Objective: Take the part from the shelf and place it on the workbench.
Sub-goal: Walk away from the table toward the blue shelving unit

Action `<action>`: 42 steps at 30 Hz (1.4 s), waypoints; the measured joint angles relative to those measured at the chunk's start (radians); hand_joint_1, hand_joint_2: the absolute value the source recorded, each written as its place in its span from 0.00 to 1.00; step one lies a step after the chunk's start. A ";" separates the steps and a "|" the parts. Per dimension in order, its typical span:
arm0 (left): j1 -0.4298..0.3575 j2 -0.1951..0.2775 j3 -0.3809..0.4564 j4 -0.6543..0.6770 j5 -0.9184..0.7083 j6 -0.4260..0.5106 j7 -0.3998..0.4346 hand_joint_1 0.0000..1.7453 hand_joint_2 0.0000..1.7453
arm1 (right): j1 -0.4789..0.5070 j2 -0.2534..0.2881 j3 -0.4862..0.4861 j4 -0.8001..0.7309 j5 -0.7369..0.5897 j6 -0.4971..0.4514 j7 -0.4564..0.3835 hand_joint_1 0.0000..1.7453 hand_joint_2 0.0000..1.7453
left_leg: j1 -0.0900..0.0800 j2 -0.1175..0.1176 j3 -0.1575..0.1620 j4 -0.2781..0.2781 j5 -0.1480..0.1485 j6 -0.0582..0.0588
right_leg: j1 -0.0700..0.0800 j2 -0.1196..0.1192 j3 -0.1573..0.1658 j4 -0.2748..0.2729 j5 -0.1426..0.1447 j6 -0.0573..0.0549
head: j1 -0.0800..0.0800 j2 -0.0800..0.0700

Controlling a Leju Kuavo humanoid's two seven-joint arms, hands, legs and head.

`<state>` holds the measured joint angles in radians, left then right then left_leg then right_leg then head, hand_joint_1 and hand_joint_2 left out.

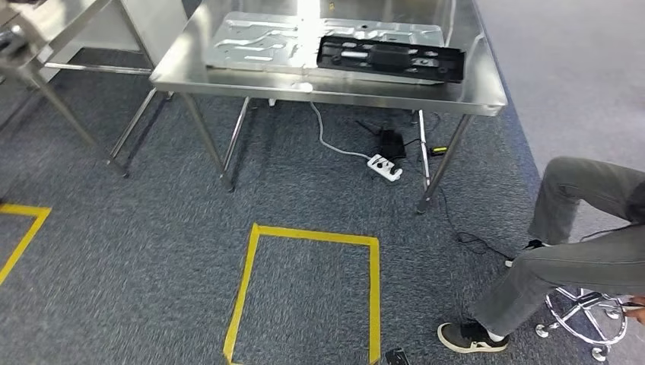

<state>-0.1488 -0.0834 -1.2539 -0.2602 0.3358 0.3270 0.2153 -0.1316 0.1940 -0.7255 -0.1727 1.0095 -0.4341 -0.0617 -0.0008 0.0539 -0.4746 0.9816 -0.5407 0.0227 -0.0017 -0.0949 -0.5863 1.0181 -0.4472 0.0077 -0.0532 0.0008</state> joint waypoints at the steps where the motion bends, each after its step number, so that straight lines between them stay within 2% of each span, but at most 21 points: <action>1: 0.002 0.000 -0.001 0.000 -0.001 -0.003 0.001 0.00 0.00 | -0.002 -0.001 0.001 0.001 0.000 0.004 0.003 0.00 0.00 | 0.002 -0.009 -0.001 -0.007 0.003 0.006 | -0.002 0.010 -0.005 0.011 -0.009 0.005 | 0.000 0.000; 3: 0.008 0.002 -0.002 0.000 -0.005 -0.012 0.004 0.00 0.00 | -0.001 -0.002 0.003 0.004 -0.001 0.005 0.020 0.00 0.00 | 0.004 -0.023 -0.004 -0.010 0.012 0.019 | -0.005 0.053 -0.038 0.091 -0.064 0.012 | 0.004 0.000; 5: 0.011 0.004 -0.002 0.000 -0.013 -0.025 0.005 0.00 0.00 | 0.002 -0.004 0.004 0.007 -0.006 0.006 0.049 0.00 0.00 | -0.002 -0.040 -0.016 -0.005 0.019 0.028 | -0.006 0.081 -0.092 0.221 -0.130 0.013 | 0.007 0.000; 7: 0.010 0.003 -0.002 0.000 -0.019 -0.033 0.006 0.00 0.00 | 0.005 -0.007 0.004 0.010 -0.003 0.010 0.068 0.00 0.00 | -0.007 -0.063 -0.027 0.004 0.022 0.031 | -0.006 0.088 -0.108 0.272 -0.135 0.011 | 0.007 0.000; 10: 0.011 -0.001 -0.003 0.000 -0.024 -0.030 0.005 0.00 0.00 | 0.006 -0.011 0.006 0.011 0.030 0.022 0.073 0.00 0.00 | -0.010 -0.097 -0.039 0.024 0.019 0.028 | -0.006 0.122 -0.020 0.114 -0.055 0.001 | 0.006 0.000; 12: 0.008 -0.006 -0.003 0.000 -0.033 -0.023 0.003 0.00 0.00 | 0.006 -0.013 0.008 0.011 0.043 0.024 0.075 0.00 0.00 | -0.010 -0.115 -0.052 0.036 0.017 0.021 | -0.007 0.152 0.017 0.034 -0.038 -0.004 | 0.006 0.000; 13: 0.007 -0.009 -0.003 0.000 -0.039 -0.019 0.004 0.00 0.00 | 0.006 -0.015 0.009 0.011 0.040 0.023 0.075 0.00 0.00 | -0.008 -0.123 -0.058 0.039 0.018 0.017 | -0.007 0.156 0.018 0.028 -0.042 -0.005 | 0.006 0.000; 15: 0.009 -0.011 -0.006 0.000 -0.048 -0.012 0.012 0.00 0.00 | 0.006 -0.017 0.010 0.011 0.021 0.016 0.062 0.00 0.00 | -0.004 -0.135 -0.067 0.042 0.019 0.008 | -0.008 0.139 0.018 0.019 -0.038 -0.012 | 0.006 0.000; 17: 0.009 -0.012 -0.011 0.000 -0.057 -0.016 0.022 0.00 0.00 | 0.005 -0.019 0.010 0.011 0.010 0.009 0.038 0.00 0.00 | -0.005 -0.116 -0.087 0.079 -0.006 -0.002 | -0.012 0.120 0.023 0.006 -0.031 -0.023 | 0.002 0.000; 20: 0.006 -0.012 -0.019 0.000 -0.050 -0.066 0.049 0.00 0.00 | 0.003 -0.021 0.010 0.013 0.033 0.019 0.033 0.00 0.00 | 0.003 -0.075 -0.174 0.247 -0.082 -0.018 | -0.011 0.086 0.025 0.000 -0.028 -0.030 | -0.005 0.000; 22: 0.008 -0.010 -0.020 0.000 -0.034 -0.102 0.064 0.00 0.00 | 0.003 -0.023 0.012 0.014 0.060 0.038 0.055 0.00 0.00 | 0.009 -0.068 -0.201 0.293 -0.079 -0.025 | -0.011 0.062 0.025 0.000 -0.030 -0.030 | -0.005 0.000; 24: 0.012 -0.007 -0.020 0.000 -0.024 -0.102 0.068 0.00 0.00 | 0.004 -0.023 0.016 0.016 0.089 0.056 0.083 0.00 0.00 | 0.013 -0.052 -0.160 0.203 -0.016 -0.027 | -0.011 0.040 0.026 0.001 -0.032 -0.027 | -0.005 0.000; 26: 0.010 -0.002 -0.020 0.000 -0.020 -0.074 0.068 0.00 0.00 | 0.005 -0.022 0.025 0.016 0.113 0.064 0.105 0.00 0.00 | 0.008 -0.012 -0.104 0.082 0.032 -0.024 | -0.008 0.021 0.028 0.003 -0.035 -0.020 | -0.005 0.000; 28: 0.007 0.004 -0.019 0.000 -0.015 -0.061 0.072 0.00 0.00 | 0.006 -0.020 0.032 0.016 0.122 0.060 0.105 0.00 0.00 | 0.001 0.004 -0.087 0.036 0.039 -0.015 | -0.004 0.003 0.030 0.004 -0.037 -0.010 | -0.002 0.000; 30: 0.009 0.014 -0.019 0.001 -0.009 -0.069 0.086 0.00 0.00 | 0.006 -0.013 0.036 0.016 0.120 0.050 0.084 0.00 0.00 | 0.000 -0.015 -0.089 0.029 0.045 -0.002 | -0.005 -0.010 0.032 0.002 -0.038 0.001 | 0.000 0.000; 32: 0.012 0.023 -0.018 0.003 -0.009 -0.086 0.103 0.00 0.00 | 0.005 -0.004 0.041 0.016 0.120 0.036 0.054 0.00 0.00 | 0.001 -0.033 -0.087 0.022 0.053 0.012 | -0.008 0.016 0.021 0.033 -0.065 0.011 | 0.000 0.000; 35: 0.010 0.027 -0.018 0.004 -0.004 -0.124 0.119 0.00 0.00 | 0.010 0.007 0.050 0.017 0.123 0.013 0.010 0.00 0.00 | -0.002 -0.063 -0.088 0.019 0.060 0.025 | -0.009 0.074 -0.051 0.200 -0.154 0.012 | 0.002 0.000; 37: 0.009 0.027 -0.017 0.004 0.005 -0.150 0.131 0.00 0.00 | 0.013 0.011 0.056 0.019 0.139 0.008 0.010 0.00 0.00 | -0.005 -0.089 -0.089 0.020 0.061 0.027 | -0.008 0.086 -0.082 0.268 -0.164 0.009 | 0.003 0.000; 39: 0.012 0.027 -0.016 0.004 0.011 -0.163 0.140 0.00 0.00 | 0.013 0.012 0.065 0.020 0.161 0.019 0.039 0.00 0.00 | -0.005 -0.116 -0.088 0.023 0.061 0.027 | -0.009 0.098 -0.054 0.201 -0.107 0.005 | 0.003 0.000; 40: 0.013 0.027 -0.016 0.005 0.015 -0.166 0.142 0.00 0.00 | 0.013 0.013 0.070 0.021 0.168 0.026 0.057 0.00 0.00 | -0.004 -0.128 -0.089 0.026 0.061 0.026 | -0.011 0.120 -0.028 0.140 -0.075 0.002 | 0.003 0.000; 42: 0.011 0.025 -0.014 0.005 0.022 -0.172 0.145 0.00 0.00 | 0.015 0.014 0.077 0.022 0.171 0.039 0.086 0.00 0.00 | -0.004 -0.153 -0.098 0.035 0.059 0.020 | -0.015 0.163 0.012 0.043 -0.046 -0.002 | 0.002 0.000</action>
<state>-0.1381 -0.0580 -1.2680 -0.2556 0.3580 0.1548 0.3602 -0.1170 0.2075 -0.6489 -0.1512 1.1810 -0.3951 0.0244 -0.0053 -0.0987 -0.5721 1.0165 -0.4814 0.0424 -0.0168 0.0681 -0.5742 1.0609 -0.4931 0.0061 -0.0511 0.0008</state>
